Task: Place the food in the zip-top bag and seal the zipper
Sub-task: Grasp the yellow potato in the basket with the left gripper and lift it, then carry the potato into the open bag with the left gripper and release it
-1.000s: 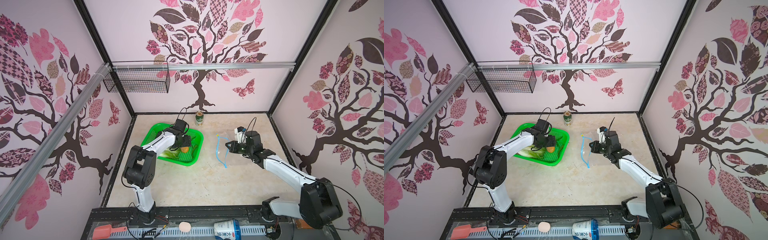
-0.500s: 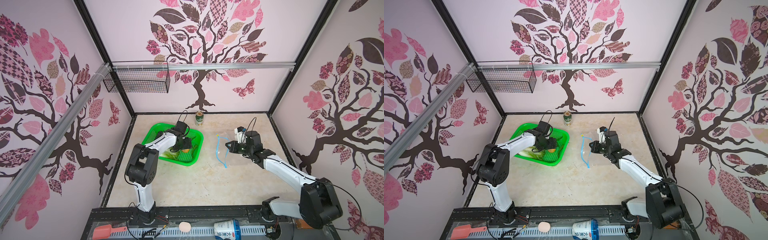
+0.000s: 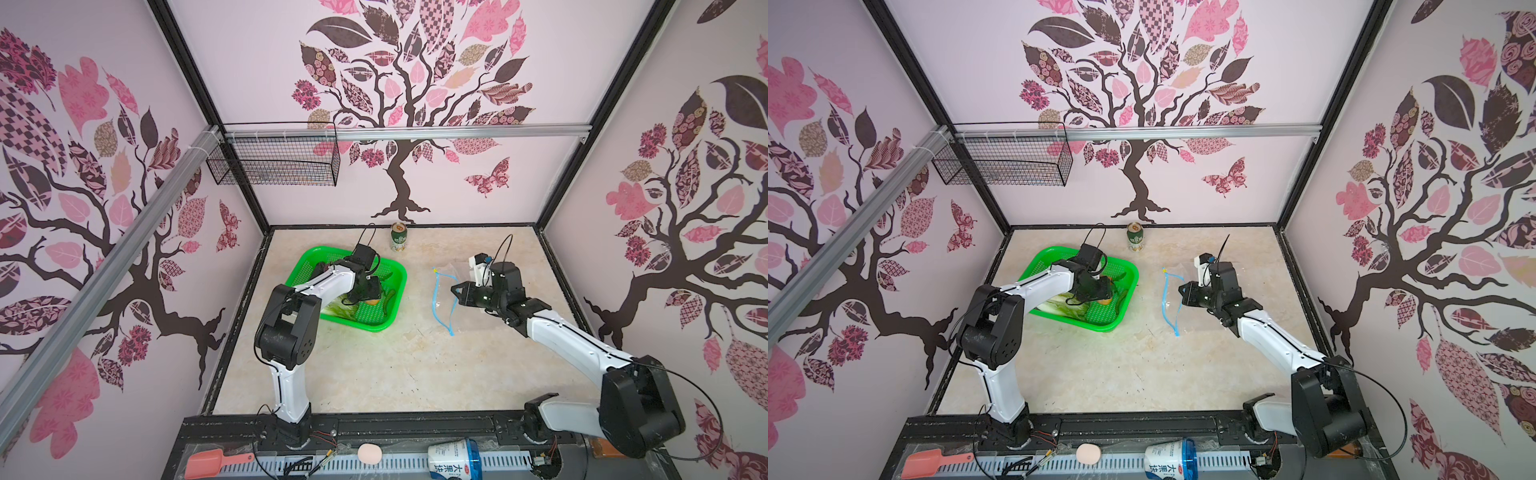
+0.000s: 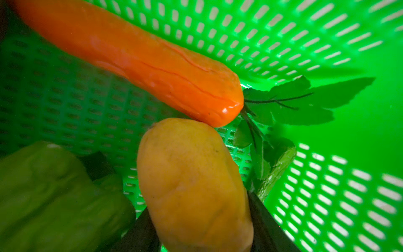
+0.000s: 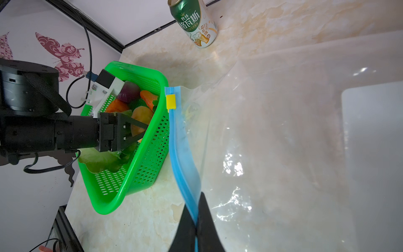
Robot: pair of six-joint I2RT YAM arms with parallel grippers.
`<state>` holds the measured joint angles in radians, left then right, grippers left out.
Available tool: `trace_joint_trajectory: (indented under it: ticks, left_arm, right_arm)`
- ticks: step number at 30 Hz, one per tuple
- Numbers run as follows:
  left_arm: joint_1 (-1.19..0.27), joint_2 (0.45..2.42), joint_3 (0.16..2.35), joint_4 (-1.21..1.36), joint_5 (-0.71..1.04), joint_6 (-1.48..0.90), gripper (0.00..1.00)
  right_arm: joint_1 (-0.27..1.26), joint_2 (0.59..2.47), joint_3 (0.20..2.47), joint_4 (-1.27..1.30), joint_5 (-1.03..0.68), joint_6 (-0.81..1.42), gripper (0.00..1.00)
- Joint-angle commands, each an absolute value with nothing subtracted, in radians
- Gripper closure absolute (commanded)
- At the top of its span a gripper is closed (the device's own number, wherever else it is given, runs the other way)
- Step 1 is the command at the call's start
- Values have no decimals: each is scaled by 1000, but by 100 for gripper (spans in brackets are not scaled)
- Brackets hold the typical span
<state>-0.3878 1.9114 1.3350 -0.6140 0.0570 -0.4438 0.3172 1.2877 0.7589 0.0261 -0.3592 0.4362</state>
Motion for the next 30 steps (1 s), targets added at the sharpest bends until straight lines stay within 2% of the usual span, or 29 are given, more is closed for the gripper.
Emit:
trace_joint_trajectory:
  ticks: [1,6,12,17,30]
  left_arm:
    - [-386,1865,1350,-644,37,-430,46]
    - [-387,1726,1317,-674,26,-408,46]
    - [-404,1550,1244,-633,110,-390,46]
    - [-502,1447,1179,-486,205,-392,47]
    - [-651,1529,1117,-108,382,-574,48]
  right_arm:
    - [309,1256,769,12,-348,419,100]
    - [311,1256,769,14,-349,420,100]
    - [310,1261,766,30,-381,425,100]
    - [310,1266,765,56,-446,439,100]
    - [310,1266,767,95,-562,480,100]
